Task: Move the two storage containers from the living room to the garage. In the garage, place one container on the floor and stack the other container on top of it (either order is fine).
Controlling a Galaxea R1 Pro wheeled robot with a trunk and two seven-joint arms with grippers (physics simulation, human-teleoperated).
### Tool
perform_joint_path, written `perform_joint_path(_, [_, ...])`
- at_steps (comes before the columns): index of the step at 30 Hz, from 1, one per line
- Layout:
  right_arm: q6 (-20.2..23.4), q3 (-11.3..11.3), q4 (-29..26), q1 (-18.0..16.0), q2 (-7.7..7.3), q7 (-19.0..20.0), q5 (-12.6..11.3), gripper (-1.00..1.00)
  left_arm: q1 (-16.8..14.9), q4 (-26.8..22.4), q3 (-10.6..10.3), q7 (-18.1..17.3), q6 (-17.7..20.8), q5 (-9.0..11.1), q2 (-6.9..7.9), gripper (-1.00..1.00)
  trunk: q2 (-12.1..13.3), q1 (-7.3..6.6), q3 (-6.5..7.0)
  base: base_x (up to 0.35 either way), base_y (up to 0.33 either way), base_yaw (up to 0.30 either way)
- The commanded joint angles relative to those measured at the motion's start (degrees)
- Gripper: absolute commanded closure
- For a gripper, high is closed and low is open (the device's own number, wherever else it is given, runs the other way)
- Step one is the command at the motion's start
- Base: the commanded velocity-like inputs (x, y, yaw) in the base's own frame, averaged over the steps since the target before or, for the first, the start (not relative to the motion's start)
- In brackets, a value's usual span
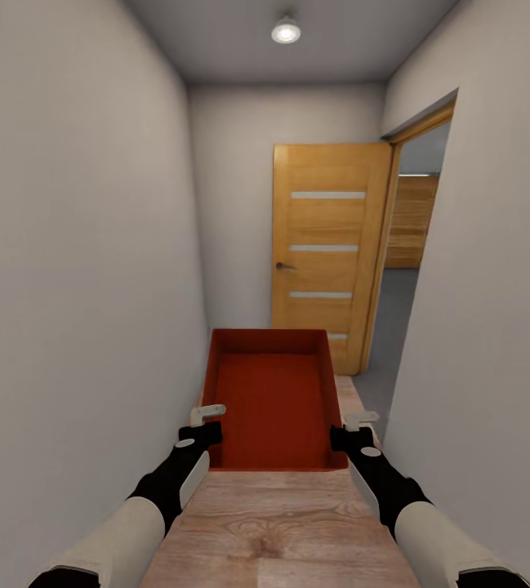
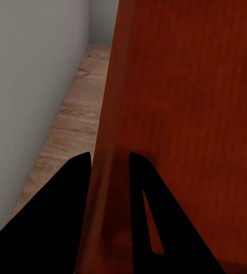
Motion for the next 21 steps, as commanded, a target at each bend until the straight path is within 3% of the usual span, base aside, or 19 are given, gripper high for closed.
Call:
perform_joint_path(1, [-2.8,-4.9,-0.2,0.0,-0.36,-0.4,0.3,1.0,0.0,0.0,-0.1,0.6,0.3,1.3,3.42,1.0,0.0,0.05,-0.02,0.323,0.0,0.0])
perform_joint_path(21, [-2.8,-4.9,-0.2,0.0,-0.44,-0.4,0.3,1.0,0.0,0.0,-0.1,0.6,0.3,1.3,3.42,1.0,0.0,0.05,-0.02,0.323,0.0,0.0])
